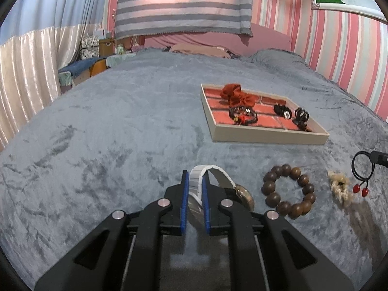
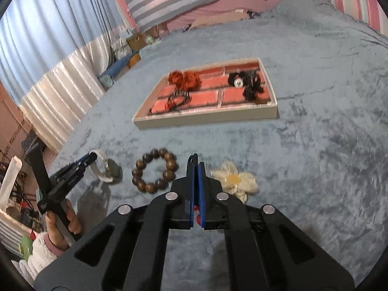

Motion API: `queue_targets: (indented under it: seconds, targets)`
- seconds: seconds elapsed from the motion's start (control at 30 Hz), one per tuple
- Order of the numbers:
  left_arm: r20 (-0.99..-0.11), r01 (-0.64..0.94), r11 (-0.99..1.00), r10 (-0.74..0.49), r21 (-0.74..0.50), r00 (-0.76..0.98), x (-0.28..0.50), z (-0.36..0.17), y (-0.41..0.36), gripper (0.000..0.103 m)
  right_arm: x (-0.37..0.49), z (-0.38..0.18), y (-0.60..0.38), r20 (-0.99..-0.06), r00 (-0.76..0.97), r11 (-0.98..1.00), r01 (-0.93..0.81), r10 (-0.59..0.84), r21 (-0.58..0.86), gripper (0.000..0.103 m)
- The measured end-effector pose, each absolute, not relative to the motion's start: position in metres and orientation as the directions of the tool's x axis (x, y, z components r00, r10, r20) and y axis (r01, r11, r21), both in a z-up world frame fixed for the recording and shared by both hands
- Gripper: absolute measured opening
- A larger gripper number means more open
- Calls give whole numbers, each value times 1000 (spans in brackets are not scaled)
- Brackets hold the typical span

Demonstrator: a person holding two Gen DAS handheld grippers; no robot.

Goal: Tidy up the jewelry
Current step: 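Carry the hair tie and watch into the tray with both tools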

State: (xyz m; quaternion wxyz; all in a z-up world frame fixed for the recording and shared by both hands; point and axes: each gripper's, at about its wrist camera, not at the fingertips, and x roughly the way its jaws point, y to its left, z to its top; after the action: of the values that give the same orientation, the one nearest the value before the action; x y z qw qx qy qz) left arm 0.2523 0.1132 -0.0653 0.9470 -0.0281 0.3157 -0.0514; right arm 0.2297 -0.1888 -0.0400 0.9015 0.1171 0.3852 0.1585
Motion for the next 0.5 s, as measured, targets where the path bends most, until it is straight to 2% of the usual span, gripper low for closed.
queue_targets:
  seconds: [0.27, 0.5]
  targets:
    - [-548, 121, 987, -158, -104, 821, 265, -29, 107, 11, 251, -32, -191, -637, 679, 924, -182, 366, 337, 4]
    - [-529, 161, 980, -198, -115, 825, 306, 5, 87, 11, 291, -16, -191, -607, 733, 945, -155, 306, 288, 4]
